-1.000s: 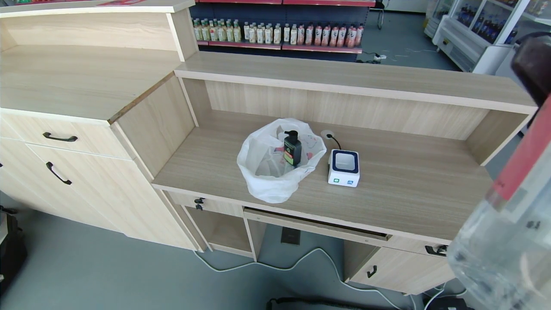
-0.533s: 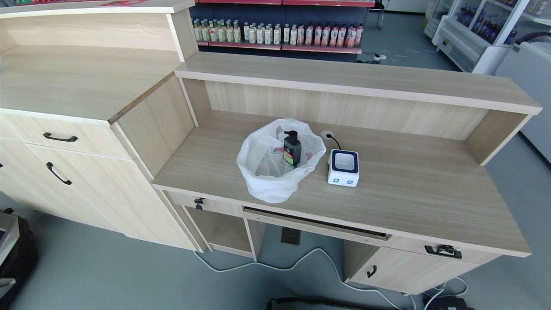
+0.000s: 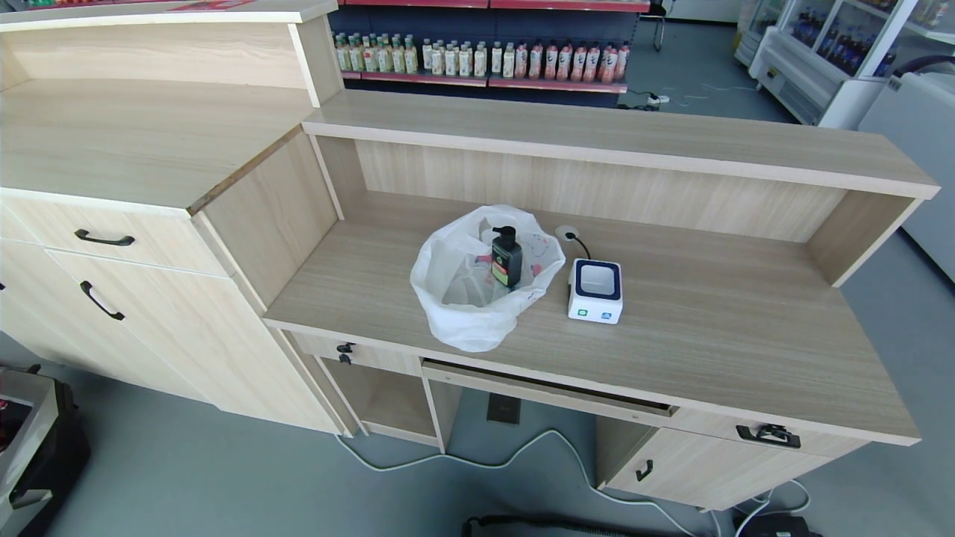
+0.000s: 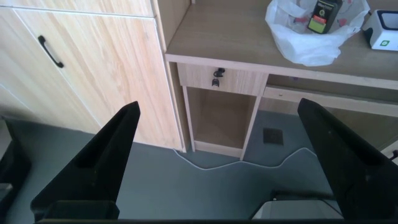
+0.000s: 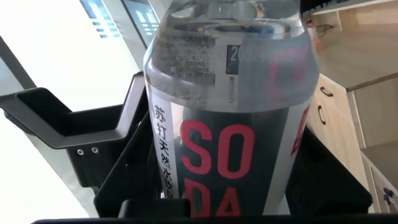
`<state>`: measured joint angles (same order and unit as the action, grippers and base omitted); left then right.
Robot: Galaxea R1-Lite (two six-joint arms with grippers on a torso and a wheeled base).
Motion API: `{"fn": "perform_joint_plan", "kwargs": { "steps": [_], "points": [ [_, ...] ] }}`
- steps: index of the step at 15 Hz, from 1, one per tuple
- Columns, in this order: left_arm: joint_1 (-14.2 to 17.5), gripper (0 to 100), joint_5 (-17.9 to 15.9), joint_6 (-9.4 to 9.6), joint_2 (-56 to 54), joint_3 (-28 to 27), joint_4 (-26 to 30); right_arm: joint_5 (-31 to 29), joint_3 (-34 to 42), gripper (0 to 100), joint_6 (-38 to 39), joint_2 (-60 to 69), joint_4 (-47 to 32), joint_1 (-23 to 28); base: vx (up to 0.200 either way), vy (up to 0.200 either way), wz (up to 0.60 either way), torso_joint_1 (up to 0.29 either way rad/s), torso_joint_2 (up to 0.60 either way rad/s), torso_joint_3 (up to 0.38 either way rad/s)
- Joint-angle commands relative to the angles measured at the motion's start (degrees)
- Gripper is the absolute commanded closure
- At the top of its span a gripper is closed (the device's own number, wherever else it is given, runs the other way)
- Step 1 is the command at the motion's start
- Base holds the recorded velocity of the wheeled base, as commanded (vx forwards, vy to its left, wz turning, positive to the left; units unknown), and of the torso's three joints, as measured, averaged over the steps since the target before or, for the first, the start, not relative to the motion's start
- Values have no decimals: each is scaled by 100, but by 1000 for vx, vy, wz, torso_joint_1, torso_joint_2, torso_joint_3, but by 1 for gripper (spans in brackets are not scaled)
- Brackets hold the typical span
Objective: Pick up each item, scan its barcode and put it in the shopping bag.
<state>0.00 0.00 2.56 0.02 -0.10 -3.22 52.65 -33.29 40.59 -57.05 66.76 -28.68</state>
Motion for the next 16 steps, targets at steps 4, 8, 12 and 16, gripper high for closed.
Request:
{"fn": "perform_joint_plan", "kwargs": {
  "steps": [4, 8, 12, 16],
  "points": [
    [0, 0, 0, -1, -2, 1, -3, -18, 7, 100, 1, -43, 4, -6, 0, 0, 0, 0, 0, 0],
    [0, 0, 0, -1, -2, 1, -3, -27, 16, 100, 10, 63, -5, -6, 0, 0, 0, 0, 0, 0],
    [0, 0, 0, -1, -2, 1, -3, -27, 33, 100, 10, 318, -374, 170, 0, 0, 0, 0, 0, 0],
    [0, 0, 0, -1, -2, 1, -3, -651, -301, 100, -148, -78, -356, 557, 0, 0, 0, 0, 0, 0]
  ]
}}
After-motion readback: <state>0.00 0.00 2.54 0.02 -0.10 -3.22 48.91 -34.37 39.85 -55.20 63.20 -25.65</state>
